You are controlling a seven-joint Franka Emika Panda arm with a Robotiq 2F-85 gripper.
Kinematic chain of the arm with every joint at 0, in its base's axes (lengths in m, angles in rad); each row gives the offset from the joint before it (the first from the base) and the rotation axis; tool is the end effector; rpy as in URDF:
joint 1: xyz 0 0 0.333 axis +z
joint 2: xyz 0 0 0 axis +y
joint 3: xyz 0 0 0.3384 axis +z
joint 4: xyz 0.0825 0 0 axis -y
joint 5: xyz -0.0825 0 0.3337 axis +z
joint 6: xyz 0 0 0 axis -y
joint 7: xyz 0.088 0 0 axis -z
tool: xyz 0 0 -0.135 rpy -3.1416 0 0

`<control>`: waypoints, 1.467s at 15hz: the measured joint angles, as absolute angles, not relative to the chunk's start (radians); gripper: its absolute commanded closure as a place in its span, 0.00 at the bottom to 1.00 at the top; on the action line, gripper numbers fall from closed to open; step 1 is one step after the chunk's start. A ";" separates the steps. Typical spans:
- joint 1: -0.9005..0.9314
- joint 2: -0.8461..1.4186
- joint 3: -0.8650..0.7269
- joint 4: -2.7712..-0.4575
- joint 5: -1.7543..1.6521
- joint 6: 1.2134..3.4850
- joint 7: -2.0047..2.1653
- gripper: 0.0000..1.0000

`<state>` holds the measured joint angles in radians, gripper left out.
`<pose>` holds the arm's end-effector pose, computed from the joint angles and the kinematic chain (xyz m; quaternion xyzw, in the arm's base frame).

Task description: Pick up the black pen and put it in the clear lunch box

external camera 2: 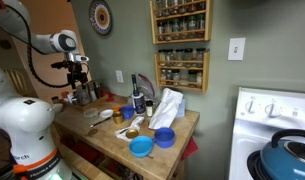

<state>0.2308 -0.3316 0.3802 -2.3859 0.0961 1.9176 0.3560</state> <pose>0.2970 0.2271 0.4422 0.9925 0.0929 -0.0617 0.0503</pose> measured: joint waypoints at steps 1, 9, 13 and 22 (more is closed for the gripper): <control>0.230 -0.315 0.384 -2.418 0.060 1.961 0.379 0.00; 0.205 -0.272 0.355 -2.517 -0.017 2.040 0.525 0.00; 0.164 -0.258 0.353 -2.526 -0.081 2.091 0.720 0.00; 0.137 -0.093 0.233 -2.642 0.051 2.408 0.564 0.00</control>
<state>0.1368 -0.0930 0.2331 -2.6418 0.0510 2.4075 0.5641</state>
